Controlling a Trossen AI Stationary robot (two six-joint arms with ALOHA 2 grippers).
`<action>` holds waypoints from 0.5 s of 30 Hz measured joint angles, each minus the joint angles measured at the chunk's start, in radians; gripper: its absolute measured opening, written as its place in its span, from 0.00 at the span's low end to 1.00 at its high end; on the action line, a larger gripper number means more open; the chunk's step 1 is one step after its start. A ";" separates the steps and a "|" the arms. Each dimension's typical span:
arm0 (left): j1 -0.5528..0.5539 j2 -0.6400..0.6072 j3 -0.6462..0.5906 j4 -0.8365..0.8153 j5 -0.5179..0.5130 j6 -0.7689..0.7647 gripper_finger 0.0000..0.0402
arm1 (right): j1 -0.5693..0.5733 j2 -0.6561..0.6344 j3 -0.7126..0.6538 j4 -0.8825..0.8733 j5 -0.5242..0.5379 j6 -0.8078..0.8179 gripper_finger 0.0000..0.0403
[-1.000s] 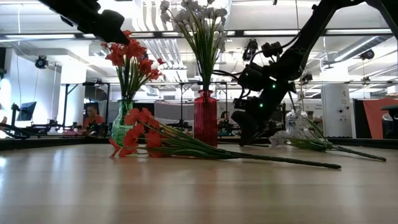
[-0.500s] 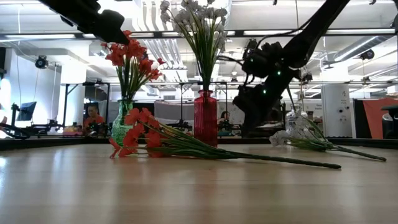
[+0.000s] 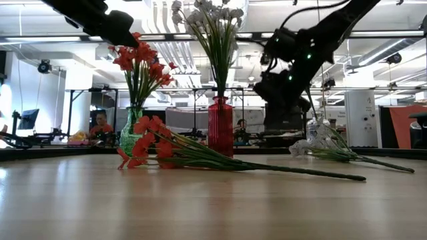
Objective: Sort flowers into vase by color
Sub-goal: Put the black flower into the transparent vase
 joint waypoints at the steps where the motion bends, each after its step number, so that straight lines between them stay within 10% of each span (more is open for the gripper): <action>1: 0.000 0.000 0.000 0.000 0.000 0.000 0.73 | 0.005 -0.018 -0.001 -0.010 0.006 0.014 0.02; 15: 0.000 0.000 0.000 0.005 0.000 0.000 0.73 | 0.090 -0.279 -0.109 -0.079 0.076 0.111 0.02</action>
